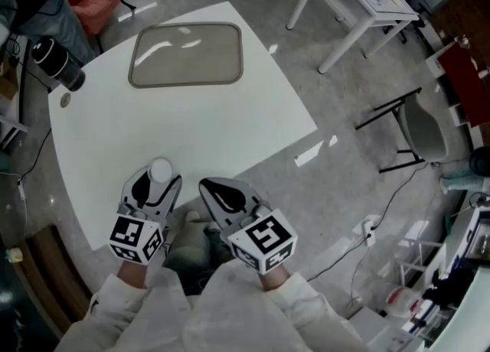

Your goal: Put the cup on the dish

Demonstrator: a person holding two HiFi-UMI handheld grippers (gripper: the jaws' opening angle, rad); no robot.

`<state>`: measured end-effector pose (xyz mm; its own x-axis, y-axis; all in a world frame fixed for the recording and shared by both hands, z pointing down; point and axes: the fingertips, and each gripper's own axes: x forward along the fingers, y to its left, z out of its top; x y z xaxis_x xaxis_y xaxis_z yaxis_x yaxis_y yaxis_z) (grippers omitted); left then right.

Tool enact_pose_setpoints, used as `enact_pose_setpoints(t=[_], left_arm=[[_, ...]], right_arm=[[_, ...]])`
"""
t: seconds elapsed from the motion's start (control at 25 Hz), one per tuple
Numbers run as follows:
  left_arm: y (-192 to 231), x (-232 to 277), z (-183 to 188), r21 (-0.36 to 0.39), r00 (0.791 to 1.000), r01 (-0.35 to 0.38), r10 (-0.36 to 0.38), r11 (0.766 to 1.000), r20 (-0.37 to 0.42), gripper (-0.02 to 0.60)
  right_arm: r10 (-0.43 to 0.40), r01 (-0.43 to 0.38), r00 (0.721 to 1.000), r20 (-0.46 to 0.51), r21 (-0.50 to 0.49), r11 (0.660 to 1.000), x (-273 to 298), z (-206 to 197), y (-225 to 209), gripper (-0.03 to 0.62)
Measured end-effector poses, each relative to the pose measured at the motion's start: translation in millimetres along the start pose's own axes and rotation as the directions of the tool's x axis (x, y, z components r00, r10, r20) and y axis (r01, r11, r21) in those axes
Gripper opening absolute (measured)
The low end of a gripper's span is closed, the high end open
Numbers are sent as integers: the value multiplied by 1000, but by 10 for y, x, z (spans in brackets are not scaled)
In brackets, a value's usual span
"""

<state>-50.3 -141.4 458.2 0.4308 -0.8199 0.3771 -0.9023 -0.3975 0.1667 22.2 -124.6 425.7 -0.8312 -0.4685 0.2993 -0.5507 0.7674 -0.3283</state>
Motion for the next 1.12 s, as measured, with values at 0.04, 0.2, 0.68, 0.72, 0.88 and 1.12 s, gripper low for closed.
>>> enact_pose_setpoints(t=[0.04,0.2,0.68,0.72,0.88,1.12], left_arm=[[1,9,1,-5,1000,0,0,1000,1,241],[32,112,56,-9,1000,6,-6,1000,1,241],[455,661,697,44,997,79,-80,996,22,241],[501,721,764,51,996,86,-87,995,25,241],[731,977,972,68,993,109,-111,992,28,241],[1015,1356,1235,110,989,141,-145,984,25,241]], right_arm=[[-5,5,1000,-2,-2,1000,0,-9,-16,15],[-36,36,999,4,0,999,17,34,-154,14],[-94,94,994,63,13,996,547,589,-648,14],[-94,93,993,75,9,996,602,668,-685,15],[-92,93,991,97,-3,996,850,911,-850,15],[-102,104,988,118,-15,994,1144,1155,-1183,15]])
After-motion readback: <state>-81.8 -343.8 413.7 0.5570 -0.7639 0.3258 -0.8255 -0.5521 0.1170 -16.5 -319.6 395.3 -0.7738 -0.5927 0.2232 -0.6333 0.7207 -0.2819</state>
